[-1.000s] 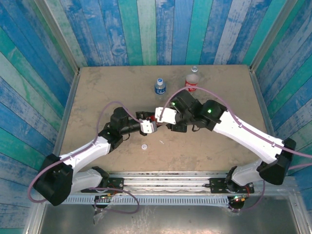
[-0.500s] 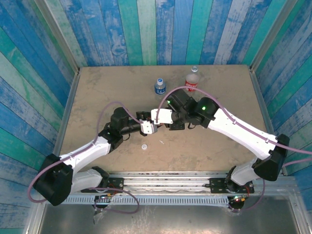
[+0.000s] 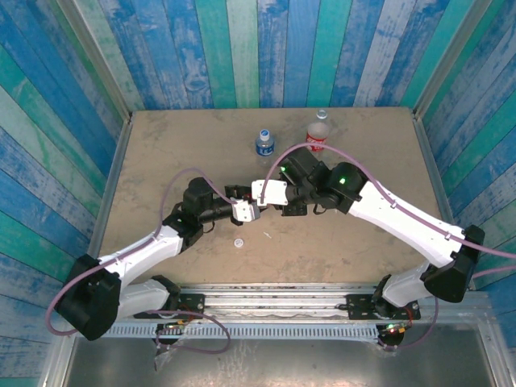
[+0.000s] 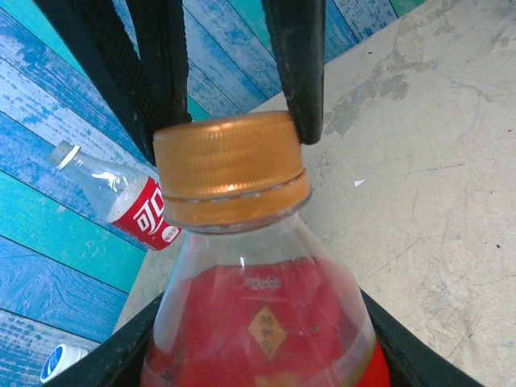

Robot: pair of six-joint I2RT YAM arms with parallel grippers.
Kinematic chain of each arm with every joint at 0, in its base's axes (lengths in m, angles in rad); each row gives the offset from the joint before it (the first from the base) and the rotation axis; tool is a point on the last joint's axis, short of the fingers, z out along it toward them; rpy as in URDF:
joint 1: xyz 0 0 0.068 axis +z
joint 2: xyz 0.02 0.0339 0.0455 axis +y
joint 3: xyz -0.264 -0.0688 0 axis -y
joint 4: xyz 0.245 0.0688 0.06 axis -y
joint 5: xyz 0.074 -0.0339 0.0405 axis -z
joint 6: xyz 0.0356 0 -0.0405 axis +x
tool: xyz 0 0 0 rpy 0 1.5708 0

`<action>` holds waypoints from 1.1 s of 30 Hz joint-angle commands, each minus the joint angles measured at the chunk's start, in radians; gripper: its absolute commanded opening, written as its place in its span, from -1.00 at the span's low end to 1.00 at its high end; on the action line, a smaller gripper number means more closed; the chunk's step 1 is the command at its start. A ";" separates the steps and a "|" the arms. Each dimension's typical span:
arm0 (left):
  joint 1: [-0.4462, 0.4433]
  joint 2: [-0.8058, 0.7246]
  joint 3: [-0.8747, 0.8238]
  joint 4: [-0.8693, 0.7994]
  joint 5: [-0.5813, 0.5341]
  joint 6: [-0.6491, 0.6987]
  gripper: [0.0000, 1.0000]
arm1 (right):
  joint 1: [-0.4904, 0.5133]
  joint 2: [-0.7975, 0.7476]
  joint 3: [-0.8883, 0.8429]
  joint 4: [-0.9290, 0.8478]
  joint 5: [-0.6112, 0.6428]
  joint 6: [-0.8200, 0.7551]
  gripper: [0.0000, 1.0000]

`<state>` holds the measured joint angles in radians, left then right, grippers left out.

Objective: Screw on the bottle caps

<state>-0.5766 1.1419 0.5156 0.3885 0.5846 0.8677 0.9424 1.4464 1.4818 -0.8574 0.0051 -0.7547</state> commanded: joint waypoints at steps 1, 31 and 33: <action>-0.003 -0.025 0.006 0.024 0.010 0.002 0.04 | 0.002 -0.005 -0.026 0.086 0.002 0.148 -0.78; 0.045 0.006 0.045 0.114 0.187 -0.271 0.07 | -0.102 -0.424 -0.520 0.699 -0.304 0.657 0.31; 0.045 -0.004 0.025 0.162 0.203 -0.288 0.08 | -0.092 -0.464 -0.594 0.804 -0.322 0.632 0.32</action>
<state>-0.5358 1.1439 0.5404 0.4702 0.7071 0.6506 0.8391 1.0119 0.9657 -0.2577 -0.2729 0.0032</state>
